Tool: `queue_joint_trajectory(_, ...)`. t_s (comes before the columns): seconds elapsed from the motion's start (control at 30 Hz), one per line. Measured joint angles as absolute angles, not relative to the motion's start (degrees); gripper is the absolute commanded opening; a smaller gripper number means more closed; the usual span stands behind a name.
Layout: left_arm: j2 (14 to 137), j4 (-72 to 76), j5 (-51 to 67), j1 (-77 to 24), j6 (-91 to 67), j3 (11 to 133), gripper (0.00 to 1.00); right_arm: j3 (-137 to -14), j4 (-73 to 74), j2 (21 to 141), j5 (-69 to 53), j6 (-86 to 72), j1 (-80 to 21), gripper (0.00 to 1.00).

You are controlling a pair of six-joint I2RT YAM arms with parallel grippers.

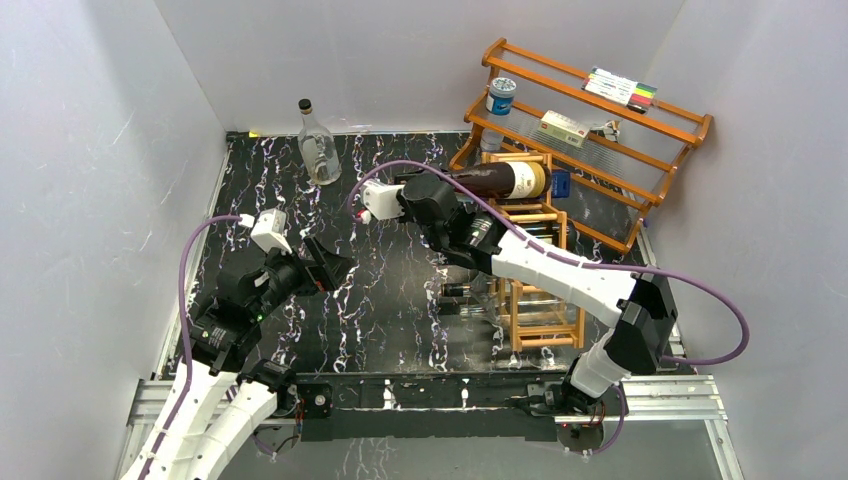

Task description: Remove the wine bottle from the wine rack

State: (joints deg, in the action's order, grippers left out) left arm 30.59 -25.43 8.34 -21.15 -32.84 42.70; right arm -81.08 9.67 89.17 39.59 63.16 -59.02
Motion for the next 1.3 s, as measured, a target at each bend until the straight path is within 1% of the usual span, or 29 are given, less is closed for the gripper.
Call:
queue_joint_trajectory(0.37, 30.65, -25.3, 8.38, -21.15, -33.21, 42.7, 0.98, -82.98, 10.57, 87.99, 39.81, 58.83, -59.18, 0.0)
queue_joint_trajectory(0.53, 30.94, -24.8, 8.78, -21.15, -33.69, 42.63, 0.98, -88.12, 14.04, 86.8, 39.92, 53.82, -59.29, 0.0)
queue_joint_trajectory(0.7, 31.94, -23.55, 9.78, -21.15, -34.44, 42.59, 0.98, -96.38, 20.58, 86.0, 39.0, 47.03, -59.4, 0.0)
queue_joint_trajectory(0.9, 32.16, -23.14, 10.13, -21.15, -34.81, 42.57, 0.98, -101.69, 28.49, 85.41, 37.06, 41.01, -59.31, 0.0)
queue_joint_trajectory(1.3, 32.1, -23.16, 10.35, -21.15, -35.18, 42.54, 0.98, -110.48, 35.53, 84.9, 33.58, 35.22, -59.4, 0.0)
